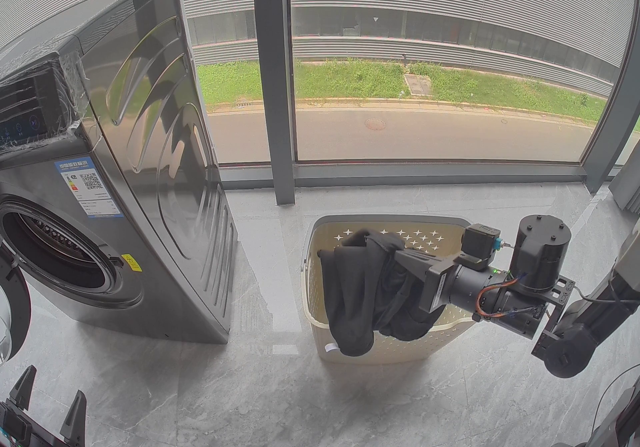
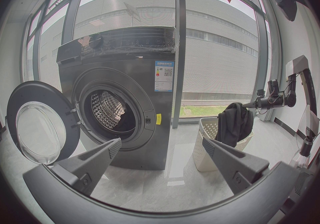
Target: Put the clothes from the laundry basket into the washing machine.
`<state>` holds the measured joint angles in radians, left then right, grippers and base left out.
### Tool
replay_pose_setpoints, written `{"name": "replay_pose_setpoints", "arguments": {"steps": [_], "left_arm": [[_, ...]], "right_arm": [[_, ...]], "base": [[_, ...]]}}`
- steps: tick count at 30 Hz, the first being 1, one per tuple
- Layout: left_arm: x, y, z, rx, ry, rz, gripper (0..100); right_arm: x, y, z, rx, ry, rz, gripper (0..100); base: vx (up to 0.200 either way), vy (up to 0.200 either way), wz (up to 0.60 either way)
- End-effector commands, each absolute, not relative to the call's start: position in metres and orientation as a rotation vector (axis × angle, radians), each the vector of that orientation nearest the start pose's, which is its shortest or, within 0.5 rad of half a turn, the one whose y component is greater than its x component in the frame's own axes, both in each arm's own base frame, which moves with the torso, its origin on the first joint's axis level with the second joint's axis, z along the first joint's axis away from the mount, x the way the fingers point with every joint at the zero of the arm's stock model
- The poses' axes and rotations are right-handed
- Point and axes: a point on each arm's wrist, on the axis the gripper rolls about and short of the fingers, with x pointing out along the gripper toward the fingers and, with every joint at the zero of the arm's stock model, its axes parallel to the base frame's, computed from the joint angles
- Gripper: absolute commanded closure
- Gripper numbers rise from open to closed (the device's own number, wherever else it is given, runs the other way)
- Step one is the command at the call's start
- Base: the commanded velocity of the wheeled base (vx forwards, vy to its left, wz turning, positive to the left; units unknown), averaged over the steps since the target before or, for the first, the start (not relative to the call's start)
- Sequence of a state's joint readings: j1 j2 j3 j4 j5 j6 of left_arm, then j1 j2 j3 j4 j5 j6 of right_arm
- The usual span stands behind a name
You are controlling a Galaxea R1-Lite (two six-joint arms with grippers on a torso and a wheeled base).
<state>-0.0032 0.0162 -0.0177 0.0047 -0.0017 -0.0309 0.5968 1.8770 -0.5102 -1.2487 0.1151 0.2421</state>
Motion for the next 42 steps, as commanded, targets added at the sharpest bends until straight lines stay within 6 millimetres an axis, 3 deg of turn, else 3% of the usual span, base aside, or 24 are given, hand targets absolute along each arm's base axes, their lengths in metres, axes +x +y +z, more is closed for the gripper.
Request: {"name": "replay_pose_setpoints", "arguments": {"steps": [1,8,15,19,34,42], "left_arm": [[-0.023,0.000,0.076,-0.031,0.000,-0.005,0],[-0.023,0.000,0.076,-0.029,0.000,-0.005,0],[-0.023,0.000,0.076,-0.025,-0.001,-0.006,0],[-0.023,0.000,0.076,-0.025,-0.003,-0.006,0],[-0.023,0.000,0.076,-0.026,-0.003,-0.006,0],[-0.023,0.000,0.076,-0.026,-0.003,-0.006,0]], "right_arm": [[0.239,0.165,0.152,0.238,0.069,0.690,100],[0.217,0.149,0.194,0.276,-0.081,0.706,100],[0.202,0.142,0.218,0.278,-0.169,0.718,100],[0.201,0.141,0.215,0.252,-0.168,0.717,100],[0.205,0.137,0.208,0.224,-0.153,0.623,100],[0.205,0.136,0.210,0.211,-0.149,0.617,100]], "base": [[0.000,0.000,0.00],[0.000,0.000,0.00],[0.000,0.000,0.00],[0.000,0.000,0.00],[-0.200,0.000,0.00],[0.000,0.050,0.00]]}}
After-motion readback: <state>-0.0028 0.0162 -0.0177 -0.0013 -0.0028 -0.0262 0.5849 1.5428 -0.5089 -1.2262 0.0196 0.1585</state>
